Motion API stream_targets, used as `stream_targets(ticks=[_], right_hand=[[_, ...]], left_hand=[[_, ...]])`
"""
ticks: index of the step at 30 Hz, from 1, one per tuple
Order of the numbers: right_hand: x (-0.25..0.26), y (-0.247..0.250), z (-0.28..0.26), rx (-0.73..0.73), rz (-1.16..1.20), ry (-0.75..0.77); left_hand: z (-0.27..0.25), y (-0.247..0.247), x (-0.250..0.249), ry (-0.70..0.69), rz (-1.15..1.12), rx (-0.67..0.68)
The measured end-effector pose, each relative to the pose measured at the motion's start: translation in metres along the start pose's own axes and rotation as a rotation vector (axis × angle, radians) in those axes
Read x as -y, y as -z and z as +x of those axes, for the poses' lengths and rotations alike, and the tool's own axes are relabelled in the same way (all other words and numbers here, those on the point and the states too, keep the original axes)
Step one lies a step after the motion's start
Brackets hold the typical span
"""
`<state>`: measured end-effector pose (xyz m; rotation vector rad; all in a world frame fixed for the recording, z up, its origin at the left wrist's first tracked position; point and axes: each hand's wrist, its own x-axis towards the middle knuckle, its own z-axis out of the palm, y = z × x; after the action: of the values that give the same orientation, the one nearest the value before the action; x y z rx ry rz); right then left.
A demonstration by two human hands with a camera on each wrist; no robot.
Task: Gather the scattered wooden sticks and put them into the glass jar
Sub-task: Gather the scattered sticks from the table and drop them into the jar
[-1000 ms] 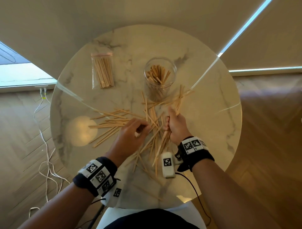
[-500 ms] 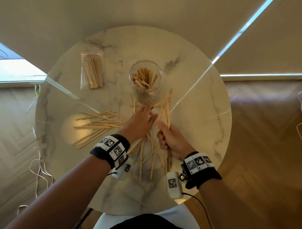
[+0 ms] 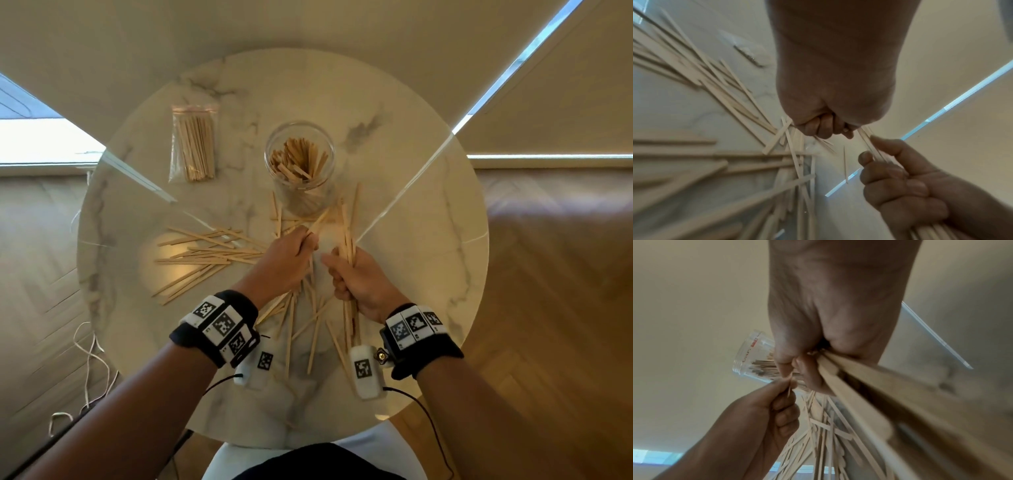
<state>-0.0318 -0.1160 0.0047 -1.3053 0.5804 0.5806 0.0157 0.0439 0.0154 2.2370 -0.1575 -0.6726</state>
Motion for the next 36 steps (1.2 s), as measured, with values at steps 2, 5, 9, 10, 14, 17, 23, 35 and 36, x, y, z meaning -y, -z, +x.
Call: stream_targets(ticks=[2,5,9,10,14,17,23,35,36], right_hand=[[0.002,0.001,0.003,-0.044,0.092,0.004],[0.006,-0.001,0.010,-0.152,0.121,0.026],[0.006,-0.013,0.017,-0.254,0.076,0.015],[0.006,-0.017,0.017,-0.279,0.096,0.008],[0.008,-0.025,0.018,-0.312,0.267,0.008],[0.012,-0.026,0.017,-0.357,0.507,0.001],[0.019,-0.037,0.013,-0.358,0.950,0.085],[0.024,-0.072,0.010,-0.312,1.088,0.113],[0.022,-0.076,0.009,-0.298,1.065,0.089]], left_hand=[[-0.004,0.002,0.004,-0.051,0.088,0.022],[-0.020,-0.005,0.000,-0.115,0.330,0.115],[-0.034,-0.019,0.000,-0.097,0.384,0.184],[-0.036,-0.019,0.002,-0.117,0.369,0.165],[-0.056,-0.016,0.012,-0.236,0.255,0.045],[-0.065,-0.016,0.030,-0.135,0.005,-0.012],[-0.077,-0.018,0.041,-0.169,-0.352,-0.160],[-0.054,-0.001,0.022,-0.294,-0.481,-0.427],[-0.053,-0.003,0.018,-0.302,-0.504,-0.449]])
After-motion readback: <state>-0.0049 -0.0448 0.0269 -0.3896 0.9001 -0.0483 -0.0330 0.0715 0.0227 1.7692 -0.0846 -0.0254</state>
